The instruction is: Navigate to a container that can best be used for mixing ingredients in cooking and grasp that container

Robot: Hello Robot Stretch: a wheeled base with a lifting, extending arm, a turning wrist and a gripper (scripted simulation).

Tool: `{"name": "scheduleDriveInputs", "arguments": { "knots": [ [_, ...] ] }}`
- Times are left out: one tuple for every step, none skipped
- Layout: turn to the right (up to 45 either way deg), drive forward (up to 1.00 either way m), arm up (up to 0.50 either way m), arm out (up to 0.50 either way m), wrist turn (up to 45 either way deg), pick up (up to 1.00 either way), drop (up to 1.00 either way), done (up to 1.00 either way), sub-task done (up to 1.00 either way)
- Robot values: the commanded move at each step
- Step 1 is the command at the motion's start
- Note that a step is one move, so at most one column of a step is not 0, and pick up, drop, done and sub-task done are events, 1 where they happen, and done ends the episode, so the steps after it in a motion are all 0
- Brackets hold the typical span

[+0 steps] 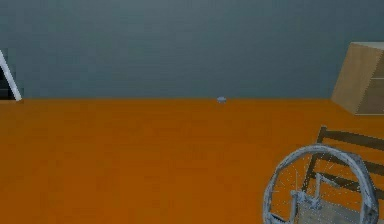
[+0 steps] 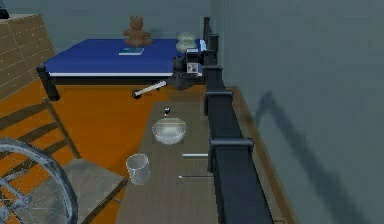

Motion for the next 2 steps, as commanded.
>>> {"name": "scheduleDriveInputs", "arguments": {
  "knots": [
    [0.0, 0.00, 0.00, 0.00, 27.0, 0.00, 0.00, 0.00, 0.00],
    [0.0, 0.00, -0.30, 0.00, 0.0, 0.00, 0.00, 0.00, 0.00]
  ]
}}
